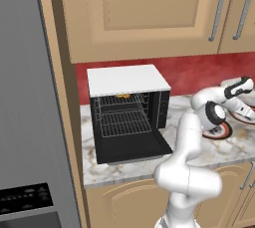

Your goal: Open the toaster oven door. Place the bread on the top rack in the toaster oven and place the chicken drumstick on the bottom rack.

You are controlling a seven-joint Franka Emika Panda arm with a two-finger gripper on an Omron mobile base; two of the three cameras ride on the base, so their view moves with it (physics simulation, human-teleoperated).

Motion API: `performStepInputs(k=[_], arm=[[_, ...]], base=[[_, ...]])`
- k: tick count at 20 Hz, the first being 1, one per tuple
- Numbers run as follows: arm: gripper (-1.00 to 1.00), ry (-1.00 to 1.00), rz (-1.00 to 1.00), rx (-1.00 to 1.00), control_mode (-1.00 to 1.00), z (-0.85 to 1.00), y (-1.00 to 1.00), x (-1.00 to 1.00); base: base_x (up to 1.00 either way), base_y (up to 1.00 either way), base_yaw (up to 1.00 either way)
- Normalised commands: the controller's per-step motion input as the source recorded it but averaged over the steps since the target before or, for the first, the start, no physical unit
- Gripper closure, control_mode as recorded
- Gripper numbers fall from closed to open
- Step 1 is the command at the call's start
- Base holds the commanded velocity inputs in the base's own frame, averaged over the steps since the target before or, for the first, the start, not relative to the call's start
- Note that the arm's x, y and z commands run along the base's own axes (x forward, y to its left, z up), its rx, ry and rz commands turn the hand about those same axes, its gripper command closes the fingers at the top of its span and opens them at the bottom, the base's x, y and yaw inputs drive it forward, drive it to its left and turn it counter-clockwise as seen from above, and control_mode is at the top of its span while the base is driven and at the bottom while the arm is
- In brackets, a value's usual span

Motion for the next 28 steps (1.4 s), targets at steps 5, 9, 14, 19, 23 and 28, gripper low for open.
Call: performStepInputs(k=[5,9,14,19,23,28], arm=[[-1.00,0.21,0.05,0.17,-1.00,-0.01,-0.40,0.89],[-1.00,0.23,0.07,0.13,-1.00,-0.20,-0.43,0.49],[1.00,0.15,0.02,0.13,-1.00,0.00,-0.17,0.09],[1.00,0.03,0.00,0.15,-1.00,0.31,-0.03,-0.08],[1.00,0.00,0.00,0.12,-1.00,0.61,0.02,-0.72],[1.00,0.00,0.02,0.06,-1.00,0.62,0.28,-1.00]], base=[[0.00,0.00,0.00],[0.00,0.00,0.00],[0.00,0.00,0.00],[0.00,0.00,0.00],[0.00,0.00,0.00],[0.00,0.00,0.00]])
